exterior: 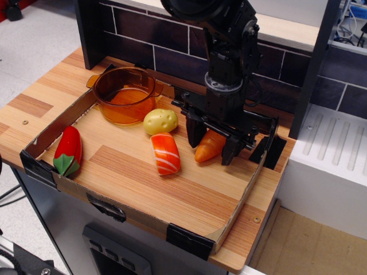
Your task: Take carrot out of pot
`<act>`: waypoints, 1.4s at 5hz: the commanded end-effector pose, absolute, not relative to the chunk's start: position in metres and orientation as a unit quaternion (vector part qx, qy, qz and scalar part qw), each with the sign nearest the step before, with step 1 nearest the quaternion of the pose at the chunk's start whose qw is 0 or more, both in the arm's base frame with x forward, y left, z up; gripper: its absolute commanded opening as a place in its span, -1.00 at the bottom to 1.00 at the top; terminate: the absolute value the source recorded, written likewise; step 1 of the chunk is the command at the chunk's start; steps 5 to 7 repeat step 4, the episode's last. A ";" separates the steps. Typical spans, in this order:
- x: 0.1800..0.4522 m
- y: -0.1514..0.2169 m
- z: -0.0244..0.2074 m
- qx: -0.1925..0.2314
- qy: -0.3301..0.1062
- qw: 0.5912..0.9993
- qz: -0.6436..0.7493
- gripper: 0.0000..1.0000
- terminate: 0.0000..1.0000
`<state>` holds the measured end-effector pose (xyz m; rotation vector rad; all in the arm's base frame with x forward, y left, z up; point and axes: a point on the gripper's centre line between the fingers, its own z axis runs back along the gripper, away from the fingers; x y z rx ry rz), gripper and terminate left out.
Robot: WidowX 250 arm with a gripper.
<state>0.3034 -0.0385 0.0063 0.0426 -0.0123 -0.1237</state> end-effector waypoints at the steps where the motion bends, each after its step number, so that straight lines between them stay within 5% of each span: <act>1: 0.308 -0.043 0.041 -0.003 -0.029 0.998 -0.057 1.00 -1.00; 3: 0.308 -0.047 0.095 -0.027 -0.078 0.995 -0.048 1.00 -1.00; 4: 0.312 -0.039 0.130 -0.034 -0.103 0.994 -0.027 1.00 1.00; 7: 0.312 -0.039 0.130 -0.034 -0.103 0.994 -0.027 1.00 1.00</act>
